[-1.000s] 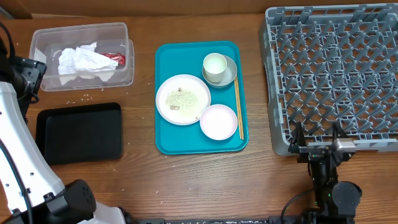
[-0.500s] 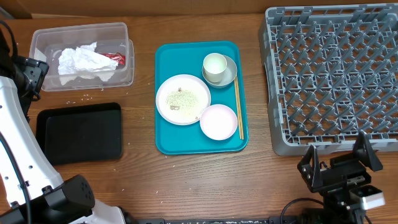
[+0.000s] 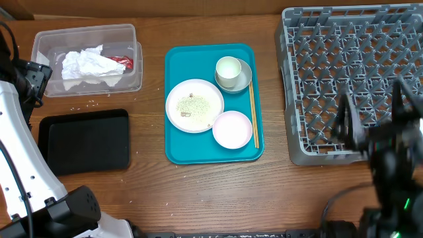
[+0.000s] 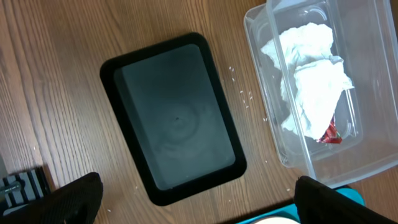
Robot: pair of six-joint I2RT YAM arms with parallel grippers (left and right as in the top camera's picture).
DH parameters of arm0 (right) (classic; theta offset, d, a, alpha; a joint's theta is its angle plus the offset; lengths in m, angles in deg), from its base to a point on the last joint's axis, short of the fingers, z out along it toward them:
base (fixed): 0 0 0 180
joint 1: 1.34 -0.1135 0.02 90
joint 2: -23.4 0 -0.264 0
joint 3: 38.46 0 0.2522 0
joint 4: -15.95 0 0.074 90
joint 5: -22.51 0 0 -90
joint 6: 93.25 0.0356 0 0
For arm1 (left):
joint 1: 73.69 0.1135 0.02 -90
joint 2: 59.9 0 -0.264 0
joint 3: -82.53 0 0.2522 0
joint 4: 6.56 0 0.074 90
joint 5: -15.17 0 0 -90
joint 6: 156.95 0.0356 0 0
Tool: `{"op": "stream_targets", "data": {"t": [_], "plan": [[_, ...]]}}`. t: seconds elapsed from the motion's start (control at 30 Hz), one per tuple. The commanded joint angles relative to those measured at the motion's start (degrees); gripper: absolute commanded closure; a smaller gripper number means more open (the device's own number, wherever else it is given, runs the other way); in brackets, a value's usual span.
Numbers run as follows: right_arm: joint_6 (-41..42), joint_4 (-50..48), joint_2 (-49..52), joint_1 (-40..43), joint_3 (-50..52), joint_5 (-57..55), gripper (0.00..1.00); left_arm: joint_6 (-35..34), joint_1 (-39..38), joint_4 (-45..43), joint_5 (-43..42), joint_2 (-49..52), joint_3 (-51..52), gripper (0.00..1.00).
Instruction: Sort waste into correct bins and load items into the dishwasher
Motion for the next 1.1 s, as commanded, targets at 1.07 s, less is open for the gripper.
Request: {"op": "stream_targets", "data": {"t": [1.07], "plan": [[1.3, 54.1, 59.0, -31.4, -35.8, -4.2, 0.0, 0.5, 0.1, 0.0, 0.0, 0.4, 0.3, 0.0]]}}
